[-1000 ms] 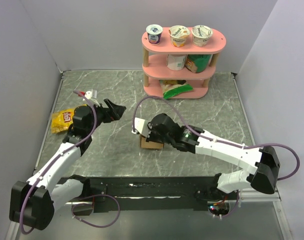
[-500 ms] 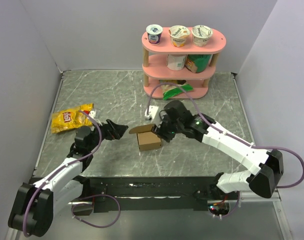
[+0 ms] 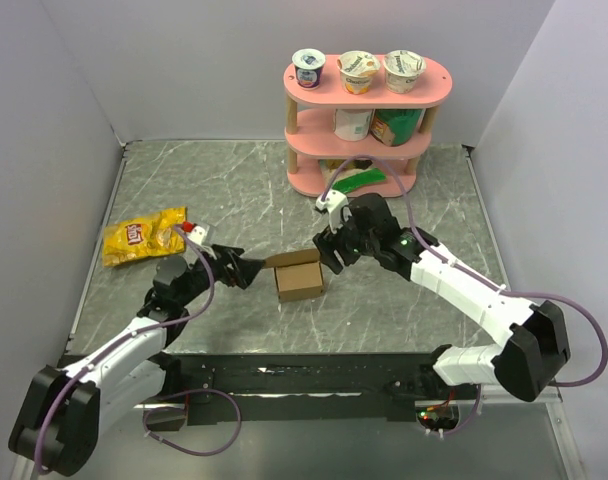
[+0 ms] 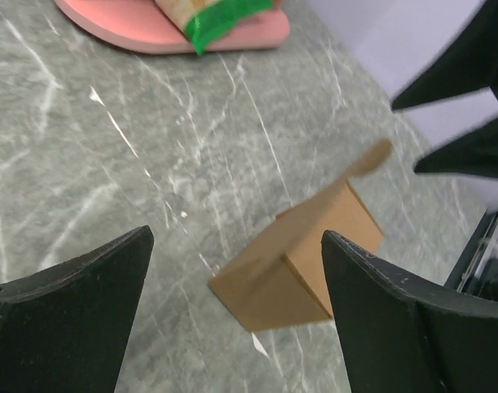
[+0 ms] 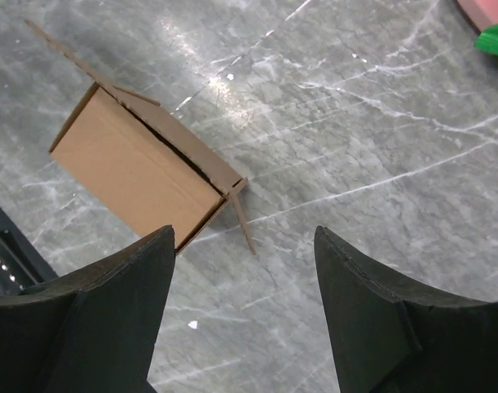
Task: Fold the paper box
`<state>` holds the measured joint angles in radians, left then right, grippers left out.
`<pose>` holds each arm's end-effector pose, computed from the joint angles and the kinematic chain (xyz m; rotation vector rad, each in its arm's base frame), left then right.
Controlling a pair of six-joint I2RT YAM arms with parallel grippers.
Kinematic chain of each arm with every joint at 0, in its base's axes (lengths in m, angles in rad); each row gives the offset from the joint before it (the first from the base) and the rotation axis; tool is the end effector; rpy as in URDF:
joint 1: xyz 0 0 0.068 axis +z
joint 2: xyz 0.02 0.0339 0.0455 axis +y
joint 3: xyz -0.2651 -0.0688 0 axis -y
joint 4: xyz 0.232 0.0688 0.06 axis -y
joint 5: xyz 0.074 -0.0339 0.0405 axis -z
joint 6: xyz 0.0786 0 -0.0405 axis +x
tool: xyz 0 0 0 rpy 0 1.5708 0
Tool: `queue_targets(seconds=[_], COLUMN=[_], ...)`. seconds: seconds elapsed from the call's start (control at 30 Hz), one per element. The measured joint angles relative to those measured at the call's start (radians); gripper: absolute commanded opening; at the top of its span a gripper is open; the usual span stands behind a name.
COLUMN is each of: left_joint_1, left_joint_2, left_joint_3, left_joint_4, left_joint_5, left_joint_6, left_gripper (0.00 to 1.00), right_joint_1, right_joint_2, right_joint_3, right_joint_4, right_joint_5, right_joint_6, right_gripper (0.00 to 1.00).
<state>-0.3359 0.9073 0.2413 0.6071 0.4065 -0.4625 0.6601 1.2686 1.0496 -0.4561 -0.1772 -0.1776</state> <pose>0.1995 -0.1026 0.2176 0.2193 1.6957 -0.9337 0.2275 0.1941 0.2801 -1.0124 2.0358 0.4567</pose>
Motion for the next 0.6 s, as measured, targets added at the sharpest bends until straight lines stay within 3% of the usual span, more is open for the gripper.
queue_targets(seconds=[0.13,0.37,0.43,0.47,0.6], left_joint_1=[-0.060,-0.117,-0.150,-0.163,-0.229], left_joint_2=[0.007,0.065,0.091,0.102,0.138], left_joint_3=[0.005,0.051,0.077,0.089,0.140], left_joint_4=[-0.050,-0.101,-0.113,-0.119,-0.145], left_joint_5=[-0.043,-0.118,-0.143,-0.151,-0.223], left_joint_6=[0.057,0.101,0.112,0.116,0.143], left_gripper=[0.86,0.80,0.72,0.62,0.40], right_joint_1=[-0.013,-0.023,-0.023,-0.023,-0.023], right_joint_2=[0.023,0.075,0.083,0.086,0.097], right_joint_3=[-0.021,-0.022,-0.022,-0.022,-0.022], right_joint_4=[0.032,0.052,0.051,0.051,0.042], right_joint_5=[0.003,0.003,0.004,0.006,0.011], right_joint_6=[0.012,0.012,0.013,0.014,0.021], right_gripper=[0.71,0.52,0.47,0.44,0.34])
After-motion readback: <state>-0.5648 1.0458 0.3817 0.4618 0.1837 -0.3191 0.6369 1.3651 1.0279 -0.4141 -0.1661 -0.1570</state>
